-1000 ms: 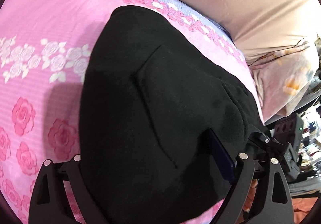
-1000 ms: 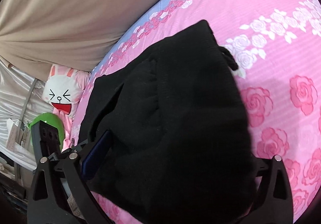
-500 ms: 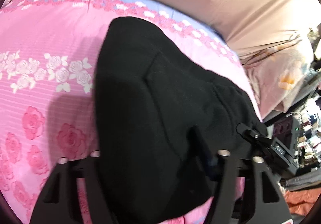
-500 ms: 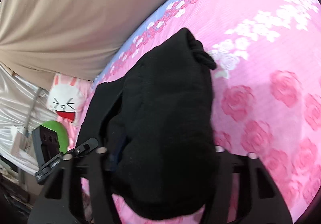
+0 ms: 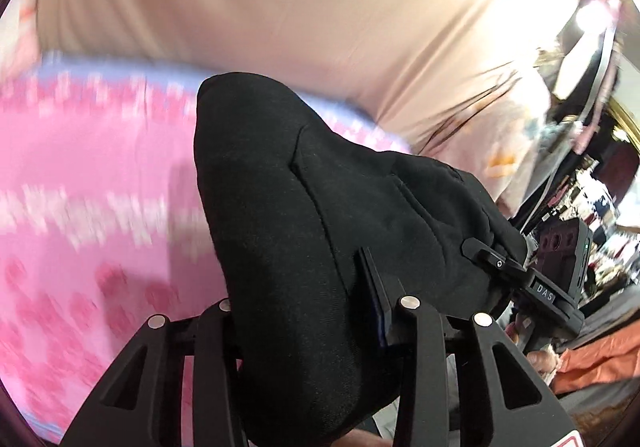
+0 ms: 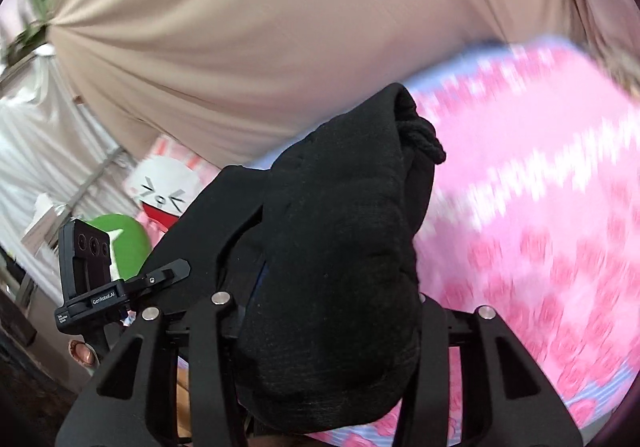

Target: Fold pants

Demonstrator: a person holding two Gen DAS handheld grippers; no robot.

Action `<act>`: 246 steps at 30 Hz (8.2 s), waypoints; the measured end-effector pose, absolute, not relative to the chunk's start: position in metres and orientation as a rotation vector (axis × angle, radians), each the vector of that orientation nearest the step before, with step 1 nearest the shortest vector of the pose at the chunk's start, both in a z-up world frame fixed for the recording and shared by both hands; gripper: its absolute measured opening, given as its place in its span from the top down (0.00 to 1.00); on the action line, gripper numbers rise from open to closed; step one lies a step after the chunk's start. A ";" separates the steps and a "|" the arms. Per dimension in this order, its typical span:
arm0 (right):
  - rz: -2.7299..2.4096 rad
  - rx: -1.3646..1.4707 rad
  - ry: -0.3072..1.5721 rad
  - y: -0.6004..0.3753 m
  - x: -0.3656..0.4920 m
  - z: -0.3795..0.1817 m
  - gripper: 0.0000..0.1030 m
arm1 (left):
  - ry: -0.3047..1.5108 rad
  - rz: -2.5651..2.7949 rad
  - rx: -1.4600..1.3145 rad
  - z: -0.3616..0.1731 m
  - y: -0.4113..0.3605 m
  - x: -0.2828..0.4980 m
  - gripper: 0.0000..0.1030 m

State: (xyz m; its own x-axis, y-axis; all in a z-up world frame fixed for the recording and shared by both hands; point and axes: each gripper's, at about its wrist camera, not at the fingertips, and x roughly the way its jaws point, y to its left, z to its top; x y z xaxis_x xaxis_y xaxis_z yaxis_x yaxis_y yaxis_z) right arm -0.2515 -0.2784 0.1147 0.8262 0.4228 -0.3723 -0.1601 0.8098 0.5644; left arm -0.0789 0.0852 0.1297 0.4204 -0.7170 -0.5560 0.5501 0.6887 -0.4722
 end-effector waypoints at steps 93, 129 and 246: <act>-0.004 0.269 0.705 -0.285 0.067 0.017 0.94 | 0.795 -0.282 0.072 0.007 0.001 0.207 0.29; -0.105 0.082 0.558 -0.216 -0.046 0.007 0.12 | 0.639 -0.232 -0.164 0.007 0.040 0.109 0.11; -0.166 0.121 0.638 -0.229 -0.041 0.000 0.09 | 0.586 -0.195 0.131 0.012 0.002 0.076 0.12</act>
State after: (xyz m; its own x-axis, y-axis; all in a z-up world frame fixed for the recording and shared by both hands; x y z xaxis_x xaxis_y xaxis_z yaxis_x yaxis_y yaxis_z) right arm -0.0413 -0.2286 -0.0001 0.7908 -0.1166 -0.6009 0.1912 0.9796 0.0616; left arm 0.0765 0.0024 0.0123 0.8158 -0.1454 -0.5598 0.2194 0.9733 0.0669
